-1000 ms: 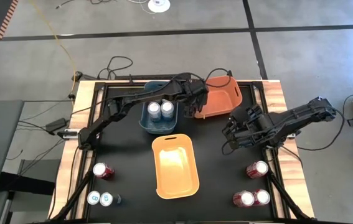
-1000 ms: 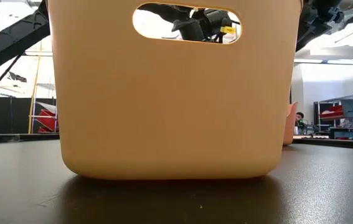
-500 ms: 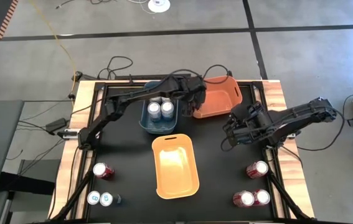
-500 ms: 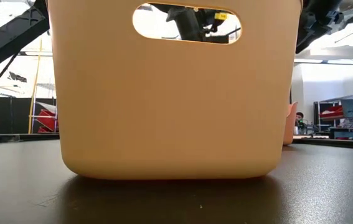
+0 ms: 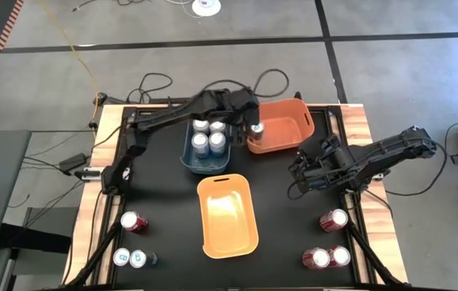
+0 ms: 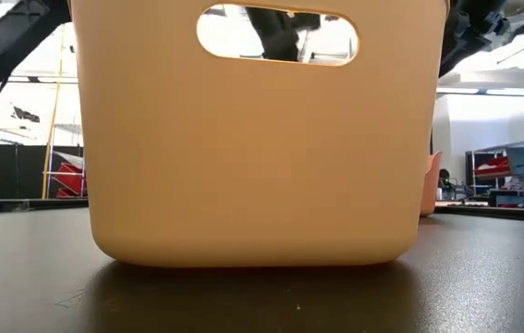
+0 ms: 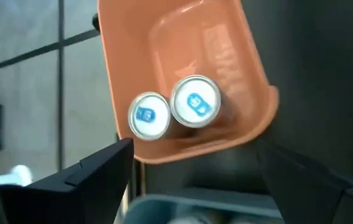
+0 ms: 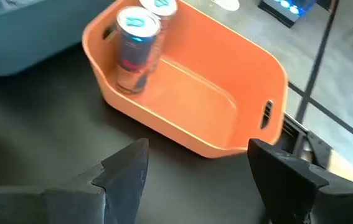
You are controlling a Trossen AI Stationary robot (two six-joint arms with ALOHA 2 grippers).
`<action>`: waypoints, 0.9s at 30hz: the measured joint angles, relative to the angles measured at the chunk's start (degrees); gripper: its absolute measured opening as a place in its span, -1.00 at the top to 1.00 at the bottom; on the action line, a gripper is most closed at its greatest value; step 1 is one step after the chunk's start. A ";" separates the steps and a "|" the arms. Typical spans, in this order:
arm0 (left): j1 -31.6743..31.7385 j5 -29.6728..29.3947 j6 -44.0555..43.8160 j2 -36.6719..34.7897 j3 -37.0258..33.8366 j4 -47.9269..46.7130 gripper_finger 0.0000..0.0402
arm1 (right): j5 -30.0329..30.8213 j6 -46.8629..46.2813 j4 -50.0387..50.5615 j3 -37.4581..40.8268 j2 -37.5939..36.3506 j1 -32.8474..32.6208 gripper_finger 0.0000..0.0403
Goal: Sort soda cans
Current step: Put the left blue soda can into the orange bin
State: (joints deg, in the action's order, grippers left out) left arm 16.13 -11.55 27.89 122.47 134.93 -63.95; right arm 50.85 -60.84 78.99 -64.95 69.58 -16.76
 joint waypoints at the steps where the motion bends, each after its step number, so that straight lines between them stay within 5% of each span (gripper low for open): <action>1: 0.10 1.20 -1.12 -1.06 0.00 -1.32 -0.67 | 0.03 0.85 -1.24 0.00 0.02 -0.28 -0.44; 10: -1.50 1.29 -9.91 -13.06 -10.95 -8.18 -0.67 | -0.36 16.01 -19.06 0.00 0.07 -4.48 -0.44; 21: -10.60 -6.91 -27.78 -42.67 -47.01 0.82 -0.67 | 0.26 19.50 -29.07 0.00 1.71 -7.30 -0.44; 27: -20.35 -6.72 -46.00 -58.89 -65.68 4.33 -0.67 | 3.01 28.85 -44.84 -0.07 9.50 -8.67 -0.44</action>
State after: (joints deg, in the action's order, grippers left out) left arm -4.21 -18.27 -18.10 63.59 69.25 -59.61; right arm 53.85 -31.99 34.15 -65.02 79.08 -25.43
